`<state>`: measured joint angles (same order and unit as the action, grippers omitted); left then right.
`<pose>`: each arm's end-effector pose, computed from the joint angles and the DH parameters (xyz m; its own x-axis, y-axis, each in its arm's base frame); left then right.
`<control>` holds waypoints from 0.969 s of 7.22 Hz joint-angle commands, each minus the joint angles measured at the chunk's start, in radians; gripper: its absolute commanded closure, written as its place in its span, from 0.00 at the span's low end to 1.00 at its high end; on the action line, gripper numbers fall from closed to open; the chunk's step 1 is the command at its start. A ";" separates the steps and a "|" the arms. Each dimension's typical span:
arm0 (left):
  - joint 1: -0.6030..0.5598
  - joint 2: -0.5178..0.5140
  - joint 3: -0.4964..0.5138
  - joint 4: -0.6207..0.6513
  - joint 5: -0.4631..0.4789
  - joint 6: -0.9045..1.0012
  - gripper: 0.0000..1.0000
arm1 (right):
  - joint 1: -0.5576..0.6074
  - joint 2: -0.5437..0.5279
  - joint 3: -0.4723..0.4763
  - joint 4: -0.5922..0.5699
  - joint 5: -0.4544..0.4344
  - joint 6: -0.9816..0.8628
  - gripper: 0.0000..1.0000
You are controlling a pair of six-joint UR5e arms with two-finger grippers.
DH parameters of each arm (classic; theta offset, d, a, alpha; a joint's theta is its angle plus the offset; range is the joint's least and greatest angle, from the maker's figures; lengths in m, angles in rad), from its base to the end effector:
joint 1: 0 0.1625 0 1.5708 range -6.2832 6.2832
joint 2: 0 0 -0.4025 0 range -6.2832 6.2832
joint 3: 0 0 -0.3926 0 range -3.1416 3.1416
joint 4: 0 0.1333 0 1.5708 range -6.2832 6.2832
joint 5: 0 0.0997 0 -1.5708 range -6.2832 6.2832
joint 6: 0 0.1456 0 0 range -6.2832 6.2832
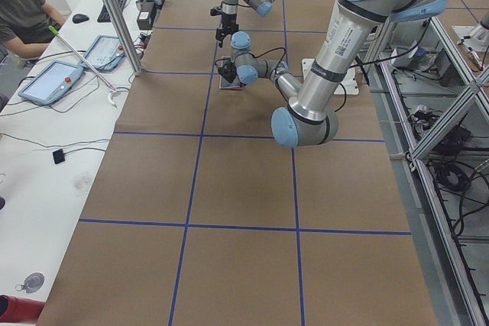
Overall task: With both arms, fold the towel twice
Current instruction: 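Raise the right gripper away while the left gripper grasps the folded towel's end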
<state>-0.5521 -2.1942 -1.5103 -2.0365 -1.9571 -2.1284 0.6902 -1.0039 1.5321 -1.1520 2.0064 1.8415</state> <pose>0.5838 -0.4517 0.2640 0.2611 -0.7365 -0.6240 0.4116 0.6696 -0.6182 -0.5099 -0.5142 0.3004 0.3503 0.6036 0.7162 -0.4222 0.7843 -0.4545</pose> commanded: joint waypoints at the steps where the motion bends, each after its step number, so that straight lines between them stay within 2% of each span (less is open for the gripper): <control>1: 0.027 0.002 -0.004 0.022 0.007 -0.001 0.40 | 0.000 -0.001 0.000 0.000 0.000 -0.002 0.00; 3: 0.034 0.002 0.001 0.022 0.009 -0.001 0.43 | 0.000 -0.004 0.000 0.000 0.000 -0.002 0.00; 5: 0.035 0.002 0.002 0.022 0.009 -0.001 0.54 | 0.000 -0.007 0.002 0.000 0.000 -0.001 0.00; 7: 0.035 0.002 0.005 0.022 0.009 0.001 0.56 | 0.000 -0.008 0.002 0.002 0.000 -0.001 0.00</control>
<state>-0.5171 -2.1921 -1.5073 -2.0141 -1.9482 -2.1280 0.6903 -1.0117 1.5339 -1.1517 2.0064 1.8407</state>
